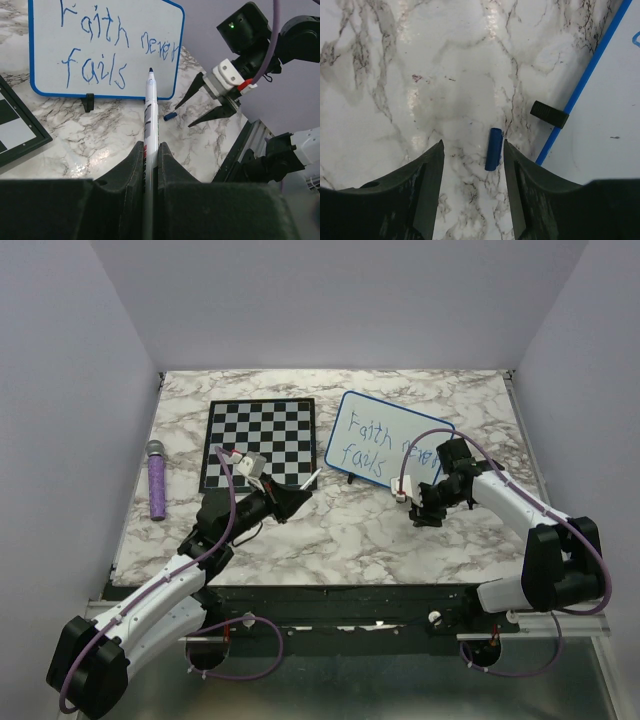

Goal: Write a sentence on the whiteboard
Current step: Close the whiteboard marker at the center of the board.

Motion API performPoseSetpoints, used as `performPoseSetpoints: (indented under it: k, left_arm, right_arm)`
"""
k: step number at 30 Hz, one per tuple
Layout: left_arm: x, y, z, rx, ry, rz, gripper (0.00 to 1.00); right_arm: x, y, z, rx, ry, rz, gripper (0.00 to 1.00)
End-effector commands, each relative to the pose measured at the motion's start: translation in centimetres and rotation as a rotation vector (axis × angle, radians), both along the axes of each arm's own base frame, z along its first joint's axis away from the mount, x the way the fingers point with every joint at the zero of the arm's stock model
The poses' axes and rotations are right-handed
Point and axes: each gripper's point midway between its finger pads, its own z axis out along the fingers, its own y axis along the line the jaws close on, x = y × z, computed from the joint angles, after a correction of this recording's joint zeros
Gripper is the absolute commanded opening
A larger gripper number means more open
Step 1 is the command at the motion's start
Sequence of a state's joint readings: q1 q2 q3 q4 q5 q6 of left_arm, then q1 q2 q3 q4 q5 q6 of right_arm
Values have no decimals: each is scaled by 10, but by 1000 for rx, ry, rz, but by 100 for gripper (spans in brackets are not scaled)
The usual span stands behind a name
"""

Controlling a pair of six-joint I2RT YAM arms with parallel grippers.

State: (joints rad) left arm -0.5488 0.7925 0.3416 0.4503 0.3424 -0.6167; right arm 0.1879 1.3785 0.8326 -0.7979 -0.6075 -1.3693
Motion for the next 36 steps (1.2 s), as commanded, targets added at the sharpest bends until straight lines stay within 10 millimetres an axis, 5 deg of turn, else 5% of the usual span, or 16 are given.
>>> performPoseSetpoints:
  k: [1,11,23,29,34,36]
  left_arm:
    - [1,5,8,-2,-48,23,0]
    - [2,11,9,7,-61,53,0]
    - [-2,10,13,-13,-69,42,0]
    - [-4,10,16,-18,-77,36,0]
    - [-7,7,18,-32,-78,17,0]
    - [-11,4,20,-46,-89,-7,0]
  right_arm:
    - [28,-7,-8,-114,-20,-87,58]
    - [37,-17,-22,-207,19,-136,57]
    - [28,-6,-37,-248,95,-123,49]
    - [19,-13,-50,-300,133,-125,35]
    - [8,-20,-57,-331,147,-127,6]
    - [7,-19,-54,-321,147,-134,2]
